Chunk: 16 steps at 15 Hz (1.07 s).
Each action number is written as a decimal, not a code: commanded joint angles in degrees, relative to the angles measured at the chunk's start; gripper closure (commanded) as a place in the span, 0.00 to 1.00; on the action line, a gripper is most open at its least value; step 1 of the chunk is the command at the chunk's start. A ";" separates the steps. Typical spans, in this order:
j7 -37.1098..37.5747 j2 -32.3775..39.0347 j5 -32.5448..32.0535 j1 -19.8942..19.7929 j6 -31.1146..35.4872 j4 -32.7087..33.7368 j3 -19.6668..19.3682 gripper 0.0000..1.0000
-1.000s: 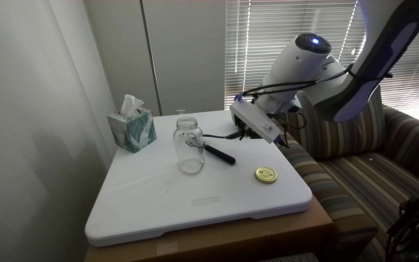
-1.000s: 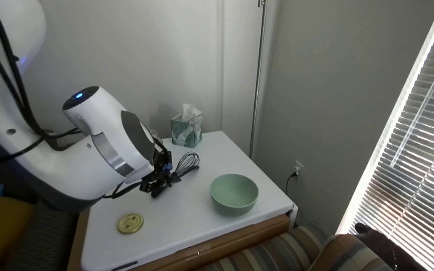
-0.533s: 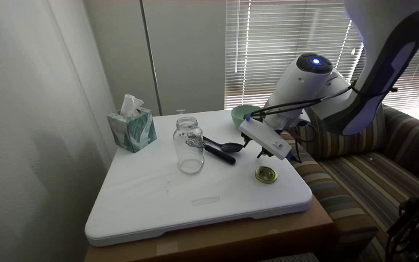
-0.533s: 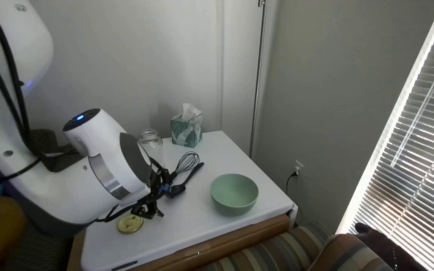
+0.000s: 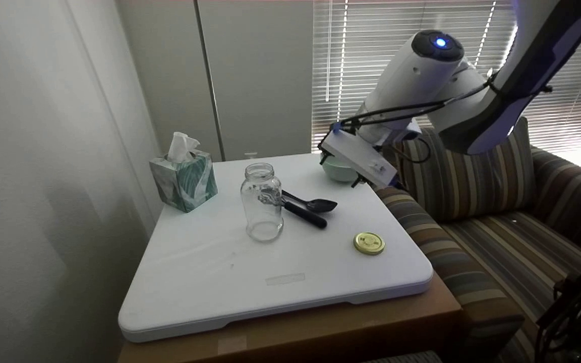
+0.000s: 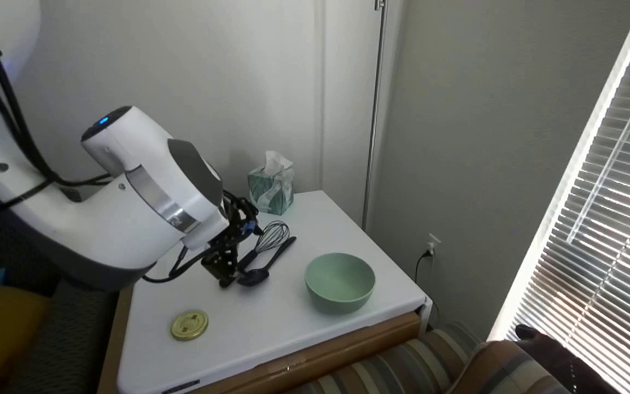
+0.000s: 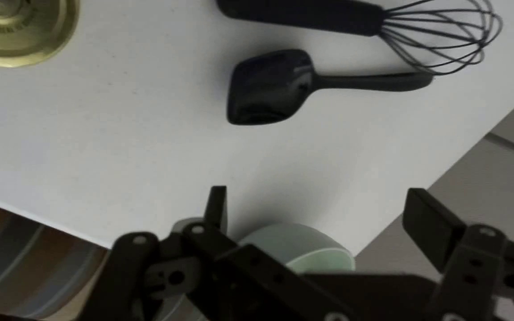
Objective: Put the spoon on the table and then move the jar to the right
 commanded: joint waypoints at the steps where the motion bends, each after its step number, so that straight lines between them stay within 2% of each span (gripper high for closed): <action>1: -5.57 -9.91 -7.94 -2.69 0.01 -3.38 2.78 0.00; 3: -6.48 -15.12 -16.62 -5.97 0.02 -4.14 6.58 0.00; 4: -14.60 -19.29 -14.83 -12.09 -2.43 -6.78 14.23 0.00; 5: -6.63 -17.81 -23.62 -8.34 1.68 -5.02 9.13 0.00; 6: -7.84 -20.21 -27.42 -12.66 0.23 -5.60 14.52 0.00; 11: -2.07 -19.89 -49.85 -17.40 -0.05 -2.20 22.31 0.00; 13: 0.92 -18.49 -57.67 -17.47 0.61 -0.63 24.32 0.00; 14: -1.09 -20.22 -52.04 -16.06 -0.14 -2.91 22.10 0.00; 16: -0.01 -20.08 -52.68 -15.75 -0.18 -2.80 22.55 0.00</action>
